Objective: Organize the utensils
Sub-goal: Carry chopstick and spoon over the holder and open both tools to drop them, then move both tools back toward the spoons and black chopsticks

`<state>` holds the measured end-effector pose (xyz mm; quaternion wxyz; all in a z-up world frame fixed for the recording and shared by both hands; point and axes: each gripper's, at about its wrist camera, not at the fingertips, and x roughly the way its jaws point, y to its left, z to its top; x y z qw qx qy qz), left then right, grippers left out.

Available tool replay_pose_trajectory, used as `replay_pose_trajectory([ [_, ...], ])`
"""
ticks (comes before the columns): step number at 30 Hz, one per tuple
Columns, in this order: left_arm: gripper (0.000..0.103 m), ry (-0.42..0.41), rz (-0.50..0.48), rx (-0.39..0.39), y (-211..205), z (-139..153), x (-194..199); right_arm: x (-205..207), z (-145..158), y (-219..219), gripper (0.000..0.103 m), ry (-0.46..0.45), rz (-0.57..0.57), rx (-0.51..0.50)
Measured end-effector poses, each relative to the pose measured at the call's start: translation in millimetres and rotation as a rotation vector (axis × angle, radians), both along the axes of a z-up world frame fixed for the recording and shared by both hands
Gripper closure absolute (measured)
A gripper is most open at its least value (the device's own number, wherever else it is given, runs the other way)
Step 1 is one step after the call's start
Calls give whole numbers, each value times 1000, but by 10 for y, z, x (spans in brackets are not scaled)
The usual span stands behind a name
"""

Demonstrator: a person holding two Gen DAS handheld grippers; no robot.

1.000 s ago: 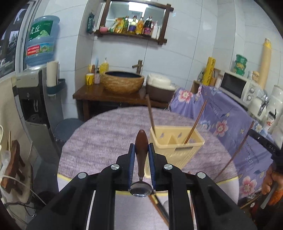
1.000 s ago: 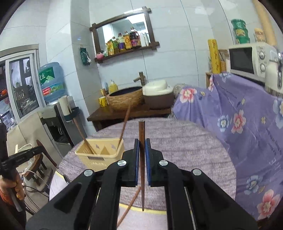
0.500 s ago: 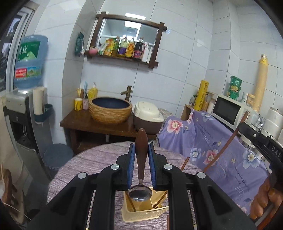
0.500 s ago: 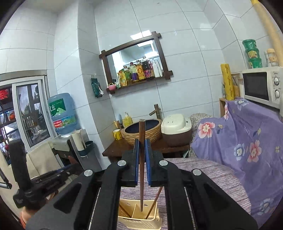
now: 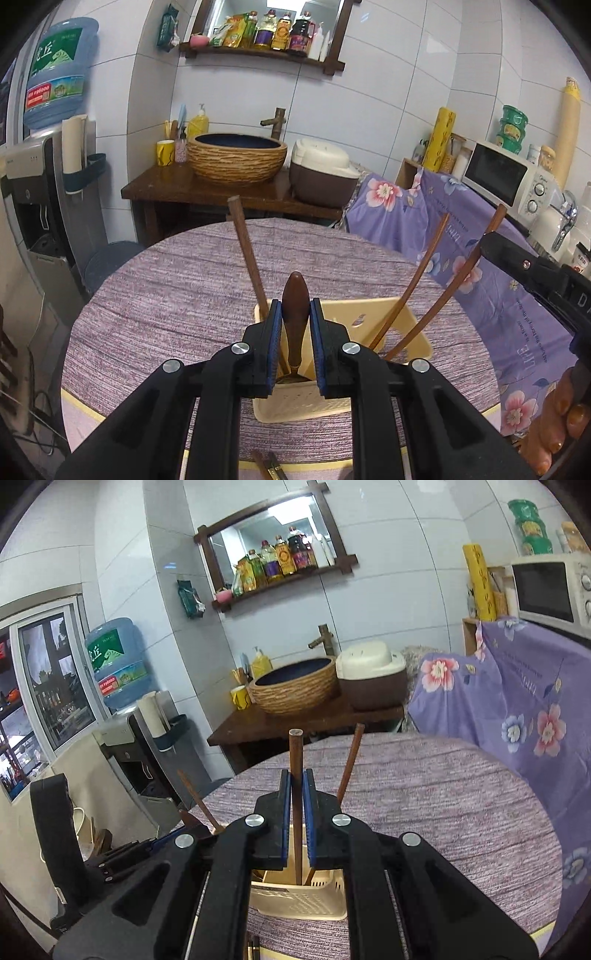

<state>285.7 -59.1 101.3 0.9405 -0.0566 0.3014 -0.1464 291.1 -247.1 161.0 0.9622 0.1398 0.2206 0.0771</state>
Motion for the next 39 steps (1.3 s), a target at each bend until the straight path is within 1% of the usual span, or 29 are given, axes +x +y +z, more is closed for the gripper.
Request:
replay_pose_trajectory([
  [3, 87, 19, 1, 8, 3, -94, 29, 29, -100, -33, 95, 16, -6, 13],
  [5, 87, 33, -1, 8, 3, -152, 51, 50, -154, -63, 101, 32, -5, 19],
  [8, 87, 36, -8, 6, -22, -216, 57, 79, -225, -75, 101, 54, -1, 35],
  [12, 87, 46, -17, 4, -37, -229, 52, 57, -266, -51, 101, 41, 10, 17],
  [14, 86, 23, -12, -10, 5, -184, -4, -6, -271, -40, 101, 27, 15, 18],
  [16, 81, -7, -17, -19, 50, -117, -109, -68, -267, -37, 100, 16, 11, 5],
  [17, 70, -20, -17, -25, 73, -90, -160, -106, -267, -36, 100, 9, 13, -3],
  [18, 56, -40, -11, -35, 118, -49, -248, -152, -271, -36, 99, 3, 14, -13],
  [20, 44, -72, -3, -53, 190, -8, -407, -251, -295, -42, 88, 1, 13, -31],
  [21, 41, -81, -1, -53, 216, -1, -464, -287, -301, -45, 69, 0, 13, -34],
  [22, 37, -86, 4, -47, 252, -6, -546, -348, -323, -53, 47, -3, 7, -40],
  [23, 34, -86, 10, -44, 277, -23, -598, -416, -347, -62, 45, -10, -9, -50],
  [24, 30, -83, 17, -44, 311, -51, -648, -480, -375, -62, 45, -11, -21, -70],
  [26, 27, -69, 28, -46, 368, -127, -721, -576, -431, -51, 45, -4, -30, -110],
  [28, 26, -50, 41, -38, 411, -232, -777, -677, -527, -52, 45, 7, -22, -124],
  [31, 23, -13, 65, -13, 467, -433, -850, -789, -701, -44, 45, 52, -21, -154],
  [35, 22, 34, 86, 17, 545, -687, -970, -929, -979, -37, 44, 107, -28, -191],
  [39, 22, 88, 108, 27, 600, -922, -1069, -1020, -1294, -48, 44, 189, -18, -180],
])
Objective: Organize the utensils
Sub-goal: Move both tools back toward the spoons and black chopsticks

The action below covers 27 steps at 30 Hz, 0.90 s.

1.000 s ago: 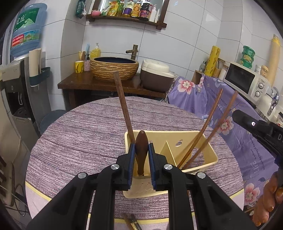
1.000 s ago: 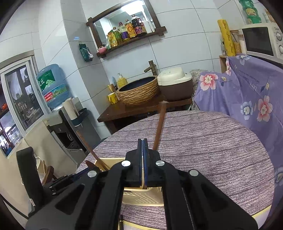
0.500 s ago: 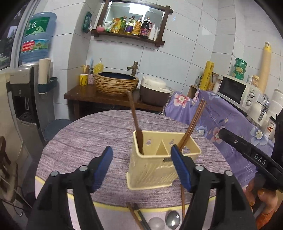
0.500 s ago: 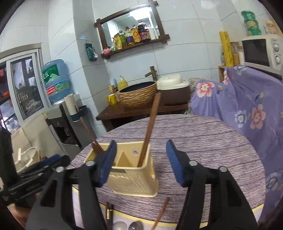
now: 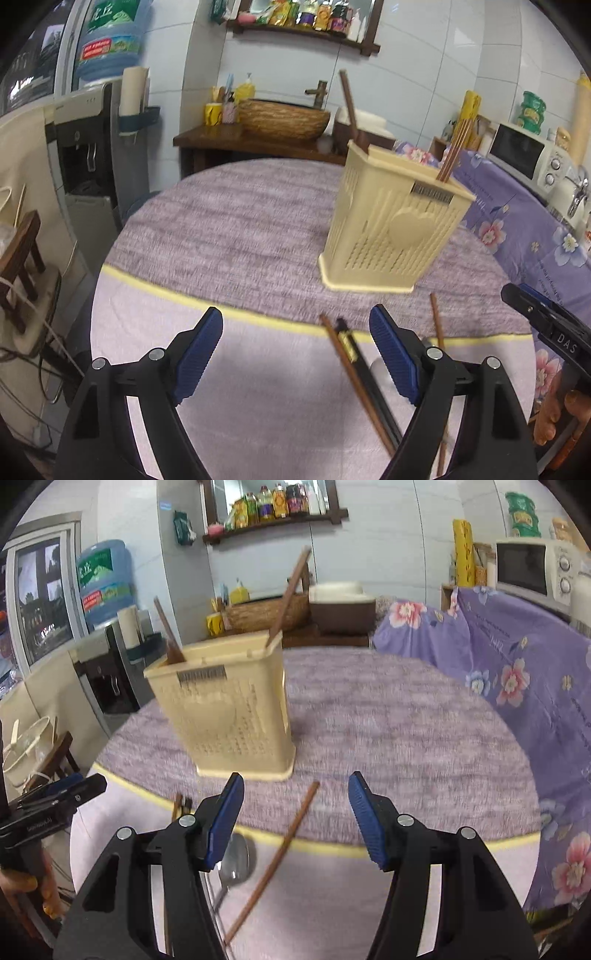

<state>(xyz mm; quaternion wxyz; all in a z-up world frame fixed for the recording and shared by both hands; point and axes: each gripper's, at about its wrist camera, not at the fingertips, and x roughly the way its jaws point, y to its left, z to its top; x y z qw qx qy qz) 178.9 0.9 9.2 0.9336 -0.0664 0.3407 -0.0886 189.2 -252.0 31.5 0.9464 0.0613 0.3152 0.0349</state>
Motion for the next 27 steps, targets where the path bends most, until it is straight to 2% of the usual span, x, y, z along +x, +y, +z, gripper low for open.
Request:
replay_pose_trajectory([
  [3, 24, 60, -8, 14, -23, -183, -58, -56, -221, -2, 44, 59, -15, -8],
  [9, 42, 138, -47, 11, -107, -425, -149, -150, -514, -18, 44, 133, -30, 4],
  [12, 46, 155, -67, 15, -171, -499, -180, -194, -575, 23, 44, 139, -15, 8],
  [21, 51, 170, -66, 23, -195, -564, -205, -156, -537, 333, 44, 129, 98, -15],
  [27, 52, 179, -66, 9, -199, -571, -205, -75, -652, 344, 44, 194, 59, -13],
])
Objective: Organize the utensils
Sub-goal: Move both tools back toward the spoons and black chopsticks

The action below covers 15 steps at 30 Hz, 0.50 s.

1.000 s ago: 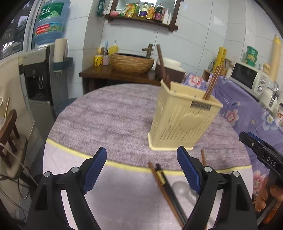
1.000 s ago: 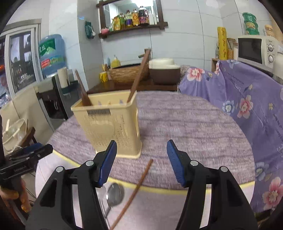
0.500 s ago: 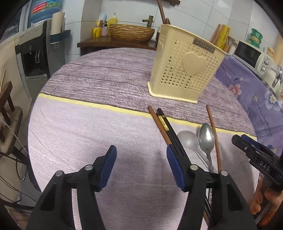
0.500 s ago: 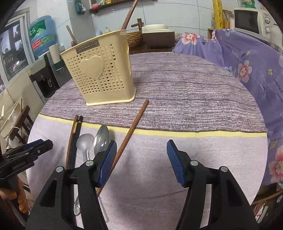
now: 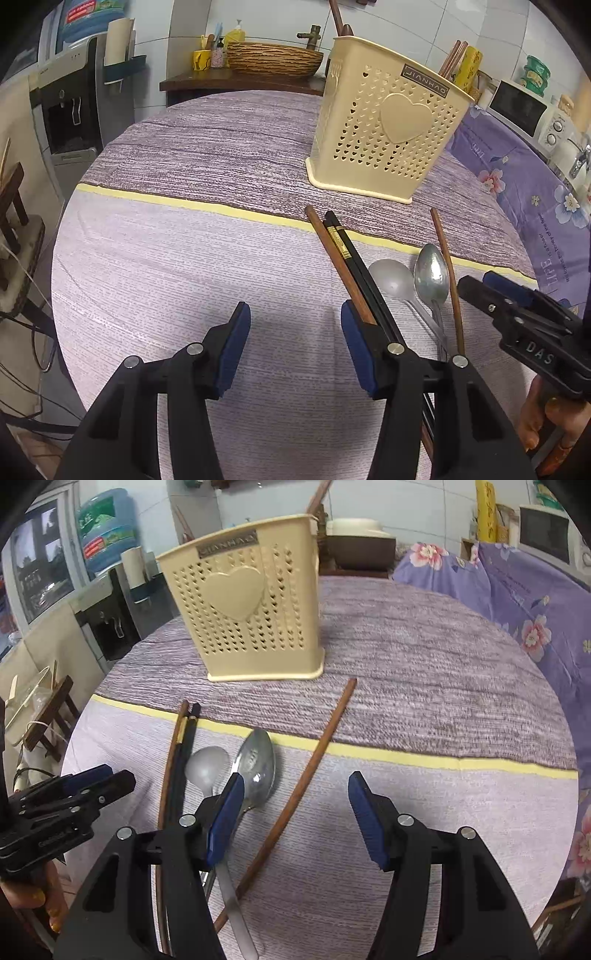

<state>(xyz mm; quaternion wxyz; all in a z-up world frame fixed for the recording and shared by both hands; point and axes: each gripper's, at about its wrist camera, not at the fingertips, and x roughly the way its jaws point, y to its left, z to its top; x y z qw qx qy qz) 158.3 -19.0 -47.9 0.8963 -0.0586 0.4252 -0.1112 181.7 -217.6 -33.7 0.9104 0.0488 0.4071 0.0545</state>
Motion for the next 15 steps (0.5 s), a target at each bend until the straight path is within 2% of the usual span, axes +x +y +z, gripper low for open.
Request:
replay_pose_trajectory([
  [7, 52, 5, -53, 4, -242, -32, 2, -62, -38, -13, 44, 3, -9, -9],
  [15, 51, -26, -67, 116, -482, -61, -3, -88, -23, -88, 44, 4, -29, -5],
])
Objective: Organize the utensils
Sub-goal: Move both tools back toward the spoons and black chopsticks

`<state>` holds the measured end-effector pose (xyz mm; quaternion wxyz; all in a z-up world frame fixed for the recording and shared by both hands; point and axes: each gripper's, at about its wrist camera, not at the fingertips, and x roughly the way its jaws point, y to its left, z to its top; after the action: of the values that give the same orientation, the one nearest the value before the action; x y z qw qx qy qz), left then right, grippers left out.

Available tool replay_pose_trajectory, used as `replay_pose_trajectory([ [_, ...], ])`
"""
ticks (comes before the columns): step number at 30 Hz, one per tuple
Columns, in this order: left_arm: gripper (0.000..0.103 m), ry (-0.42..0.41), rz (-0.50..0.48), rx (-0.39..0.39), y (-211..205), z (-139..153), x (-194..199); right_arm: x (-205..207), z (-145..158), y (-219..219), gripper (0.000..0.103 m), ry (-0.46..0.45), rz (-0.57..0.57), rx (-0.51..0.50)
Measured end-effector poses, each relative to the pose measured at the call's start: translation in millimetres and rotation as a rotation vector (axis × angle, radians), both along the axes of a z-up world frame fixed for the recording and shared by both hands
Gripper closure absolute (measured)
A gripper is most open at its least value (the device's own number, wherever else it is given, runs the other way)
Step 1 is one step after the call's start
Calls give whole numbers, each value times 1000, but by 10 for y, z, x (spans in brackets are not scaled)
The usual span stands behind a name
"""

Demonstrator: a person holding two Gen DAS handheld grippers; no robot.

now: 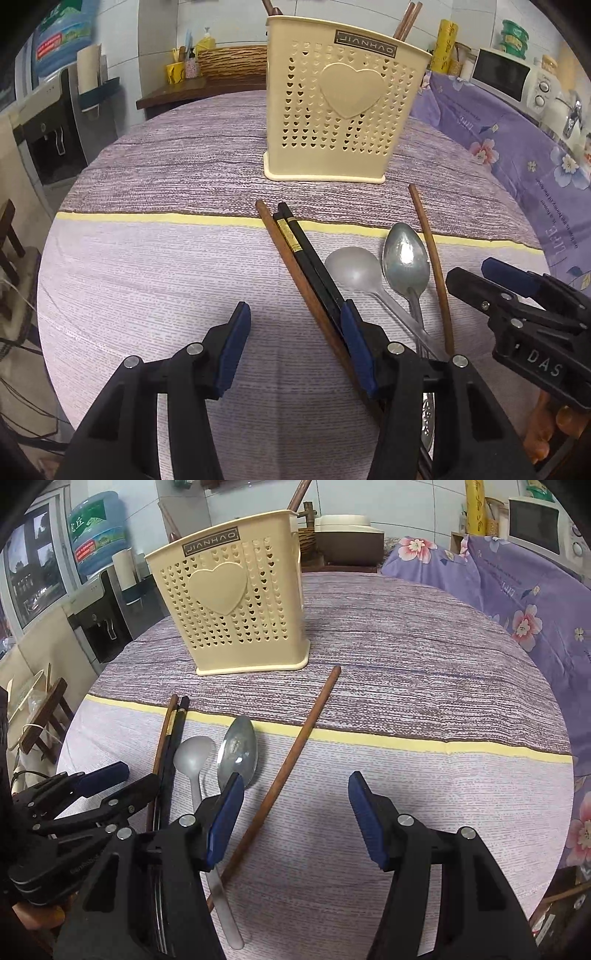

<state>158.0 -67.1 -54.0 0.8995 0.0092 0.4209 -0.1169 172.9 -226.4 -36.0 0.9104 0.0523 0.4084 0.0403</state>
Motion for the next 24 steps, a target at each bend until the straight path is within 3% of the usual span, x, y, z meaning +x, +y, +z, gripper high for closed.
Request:
replay_pose_trajectory([
  [2, 50, -13, -3, 38, -35, 5, 0, -9, 4, 18, 44, -2, 2, -4],
  [9, 50, 2, 46, 48, 260, 5, -19, 5, -1, -34, 44, 9, -30, -40],
  [13, 50, 18, 86, -30, 453, 43, 17, 52, 4, -64, 44, 16, -42, -30],
  [17, 50, 0, 84, -27, 419, 92, 46, 65, 57, 70, 44, 0, 6, -33],
  [20, 50, -7, 86, -37, 412, 109, 60, 17, 123, 299, 44, -20, 145, -1],
  [21, 50, -7, 88, -38, 417, 108, 56, -2, 139, 374, 45, -23, 188, -2],
  [24, 50, 3, 102, -44, 480, 84, 64, -21, 127, 578, 67, -7, 295, -8],
])
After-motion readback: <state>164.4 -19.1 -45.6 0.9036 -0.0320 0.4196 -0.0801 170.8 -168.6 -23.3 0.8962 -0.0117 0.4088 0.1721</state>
